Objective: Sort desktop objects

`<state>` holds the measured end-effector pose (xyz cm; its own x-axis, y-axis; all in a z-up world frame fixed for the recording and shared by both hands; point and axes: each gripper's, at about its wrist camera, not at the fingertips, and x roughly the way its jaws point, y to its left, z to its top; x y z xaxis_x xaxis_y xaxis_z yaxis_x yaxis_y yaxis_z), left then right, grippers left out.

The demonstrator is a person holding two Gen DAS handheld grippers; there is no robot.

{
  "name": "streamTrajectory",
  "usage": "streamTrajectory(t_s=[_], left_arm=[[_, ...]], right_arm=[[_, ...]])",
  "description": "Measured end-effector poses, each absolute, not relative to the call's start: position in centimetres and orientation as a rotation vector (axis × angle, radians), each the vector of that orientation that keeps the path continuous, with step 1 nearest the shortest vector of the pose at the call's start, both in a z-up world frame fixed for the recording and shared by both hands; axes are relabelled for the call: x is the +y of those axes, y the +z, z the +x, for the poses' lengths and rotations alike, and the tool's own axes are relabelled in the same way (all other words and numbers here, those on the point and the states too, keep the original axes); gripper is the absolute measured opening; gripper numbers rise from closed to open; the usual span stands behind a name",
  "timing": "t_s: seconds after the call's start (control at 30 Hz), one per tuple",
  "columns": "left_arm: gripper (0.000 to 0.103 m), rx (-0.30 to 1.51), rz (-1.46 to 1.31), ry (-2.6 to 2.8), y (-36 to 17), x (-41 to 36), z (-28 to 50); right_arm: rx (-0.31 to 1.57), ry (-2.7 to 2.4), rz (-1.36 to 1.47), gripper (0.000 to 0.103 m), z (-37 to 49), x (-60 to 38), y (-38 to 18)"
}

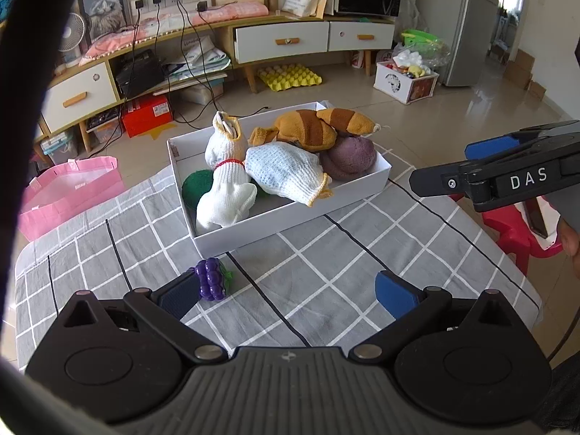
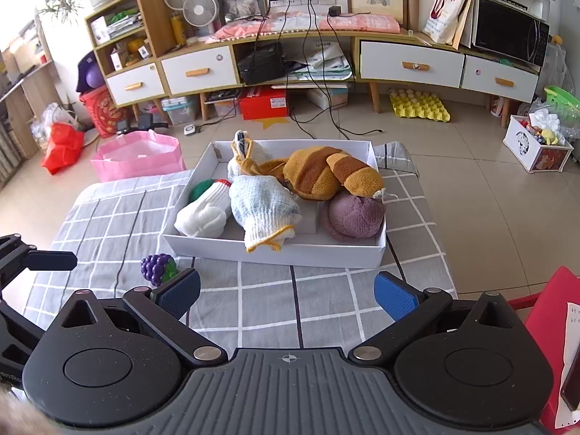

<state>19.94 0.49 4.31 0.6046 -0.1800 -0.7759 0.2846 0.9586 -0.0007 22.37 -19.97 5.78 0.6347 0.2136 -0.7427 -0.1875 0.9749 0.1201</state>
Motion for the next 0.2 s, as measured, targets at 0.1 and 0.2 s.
streamTrajectory(t_s=[0.1,0.2], left_arm=[[0.102,0.868,0.156,-0.258,4.47,0.12,19.63],[0.102,0.869,0.175,-0.249,4.38,-0.07,19.63]], right_arm=[[0.851,0.233,0.025,0.102,22.33,-19.81,5.78],[0.852,0.232,0.023,0.102,22.33,-19.75,5.74]])
